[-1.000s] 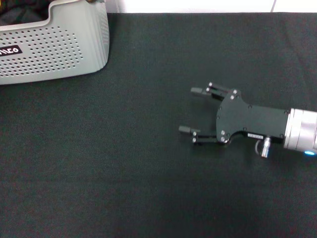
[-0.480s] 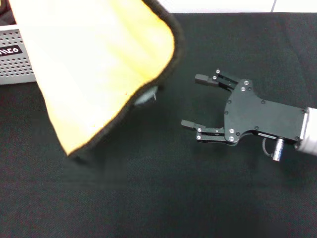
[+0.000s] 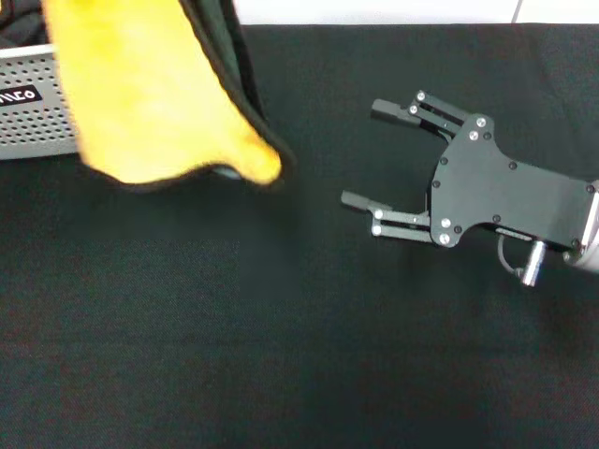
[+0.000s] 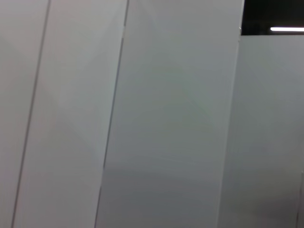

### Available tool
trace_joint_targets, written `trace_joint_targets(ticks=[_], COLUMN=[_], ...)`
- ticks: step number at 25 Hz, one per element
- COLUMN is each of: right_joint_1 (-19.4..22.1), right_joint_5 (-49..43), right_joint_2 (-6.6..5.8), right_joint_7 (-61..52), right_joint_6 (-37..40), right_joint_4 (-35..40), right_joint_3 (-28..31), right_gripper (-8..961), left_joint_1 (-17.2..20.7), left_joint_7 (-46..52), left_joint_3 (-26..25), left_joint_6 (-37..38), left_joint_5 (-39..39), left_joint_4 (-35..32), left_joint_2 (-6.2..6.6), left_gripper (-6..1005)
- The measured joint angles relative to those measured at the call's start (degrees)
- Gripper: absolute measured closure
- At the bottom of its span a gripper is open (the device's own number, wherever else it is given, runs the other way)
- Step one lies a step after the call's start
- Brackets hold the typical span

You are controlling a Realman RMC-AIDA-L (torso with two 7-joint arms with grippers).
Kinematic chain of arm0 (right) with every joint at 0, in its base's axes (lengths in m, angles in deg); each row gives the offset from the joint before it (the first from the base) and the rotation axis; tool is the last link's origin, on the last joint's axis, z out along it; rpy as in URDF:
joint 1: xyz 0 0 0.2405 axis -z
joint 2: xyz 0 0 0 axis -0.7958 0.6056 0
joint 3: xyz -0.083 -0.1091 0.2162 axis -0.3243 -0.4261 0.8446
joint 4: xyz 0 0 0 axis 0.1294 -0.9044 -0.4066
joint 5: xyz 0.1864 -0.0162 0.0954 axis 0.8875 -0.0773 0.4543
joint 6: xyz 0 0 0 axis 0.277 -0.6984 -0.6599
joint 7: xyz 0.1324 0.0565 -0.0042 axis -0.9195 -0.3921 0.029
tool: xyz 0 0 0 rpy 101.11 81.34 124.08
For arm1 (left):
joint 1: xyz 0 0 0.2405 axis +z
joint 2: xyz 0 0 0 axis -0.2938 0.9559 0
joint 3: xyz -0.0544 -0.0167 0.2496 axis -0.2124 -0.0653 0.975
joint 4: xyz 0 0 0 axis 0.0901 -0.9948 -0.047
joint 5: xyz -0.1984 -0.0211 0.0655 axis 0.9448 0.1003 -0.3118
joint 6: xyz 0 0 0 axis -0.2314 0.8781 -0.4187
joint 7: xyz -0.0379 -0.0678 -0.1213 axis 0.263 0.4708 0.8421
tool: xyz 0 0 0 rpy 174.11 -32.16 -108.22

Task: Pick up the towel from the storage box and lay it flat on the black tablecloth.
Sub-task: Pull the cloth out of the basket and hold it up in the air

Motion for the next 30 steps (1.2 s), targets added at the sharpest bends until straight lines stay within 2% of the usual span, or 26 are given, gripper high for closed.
trace_joint_targets(ticks=[6, 10, 14, 20, 30], right_joint_1=[-1.88, -3.06, -2.03, 0.01, 0.15], right_joint_5=[0.76, 0.8, 1.69, 3.71, 4.19], right_joint_2=[0.01, 0.01, 0.01, -0.08, -0.23], right_joint_7=[0.02, -0.5, -0.57, -0.61, -1.47], right_joint_6=[-0.16, -0.89, -1.65, -2.95, -7.23], right_joint_4=[-0.92, -1.49, -1.35, -1.85, -2.44], right_joint_3=[-0.53, -3.71, -5.97, -6.0, -3.99], right_gripper=[170, 219, 287, 388, 471], left_joint_1=[-0.99, -1.58, -1.59, -1.5, -1.65], left_joint_7=[-0.98, -1.04, -1.05, -1.14, -1.23], left_joint_3=[0.7, 0.72, 0.72, 0.72, 0.71], left_joint_6=[0.14, 0.15, 0.13, 0.1, 0.08], left_joint_5=[-0.24, -0.24, -0.24, -0.18, 0.12], left_joint_4=[0.27, 0.63, 0.66, 0.68, 0.67], left_joint_2=[-0.28, -0.42, -0.48, -0.47, -0.45], left_gripper=[993, 993, 992, 992, 993])
